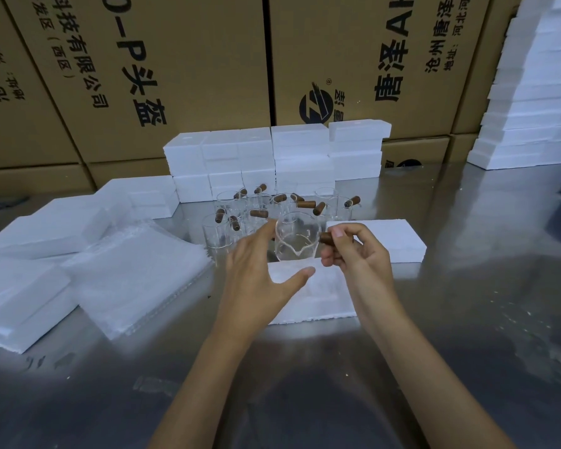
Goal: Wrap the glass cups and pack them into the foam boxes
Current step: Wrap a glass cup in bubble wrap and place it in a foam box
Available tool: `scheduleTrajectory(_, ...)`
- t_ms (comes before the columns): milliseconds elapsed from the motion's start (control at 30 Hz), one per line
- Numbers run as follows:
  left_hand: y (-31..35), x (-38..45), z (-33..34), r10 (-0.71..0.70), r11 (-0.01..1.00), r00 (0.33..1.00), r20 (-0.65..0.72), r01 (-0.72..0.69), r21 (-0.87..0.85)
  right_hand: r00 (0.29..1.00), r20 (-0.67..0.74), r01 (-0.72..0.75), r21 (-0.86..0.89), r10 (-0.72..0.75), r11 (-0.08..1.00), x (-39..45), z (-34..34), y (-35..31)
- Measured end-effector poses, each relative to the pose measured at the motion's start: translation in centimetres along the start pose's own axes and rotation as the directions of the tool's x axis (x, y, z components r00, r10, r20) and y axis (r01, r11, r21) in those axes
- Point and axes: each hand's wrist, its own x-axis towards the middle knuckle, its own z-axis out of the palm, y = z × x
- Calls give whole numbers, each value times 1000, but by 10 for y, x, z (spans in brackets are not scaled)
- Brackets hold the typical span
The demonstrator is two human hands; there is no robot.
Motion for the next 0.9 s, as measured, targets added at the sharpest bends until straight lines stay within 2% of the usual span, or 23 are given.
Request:
scheduleTrajectory(233,-3,3,1,34,998,990,-134,-26,64,992,129,8,79,-19,997,0,2,2)
scheduleTrajectory(333,-4,3,0,7,998,989,-148,3,64,987,158,12,93,-27,996,0,3,3)
scheduleTrajectory(567,-4,5,-3,-75,975,996,-37,66,-212,985,171,-16,89,0,996,-1,2,2)
scheduleTrajectory(667,0,6,-4,-113,945,993,-17,103,-309,990,144,-1,-11,3,1000,-2,1,1)
scheduleTrajectory(767,5,7,-5,-174,900,981,-89,122,-418,988,147,-28,-147,50,989,-3,3,-1)
scheduleTrajectory(900,10,5,-6,-202,915,962,-185,118,-385,956,228,-135,-223,186,965,-8,8,0)
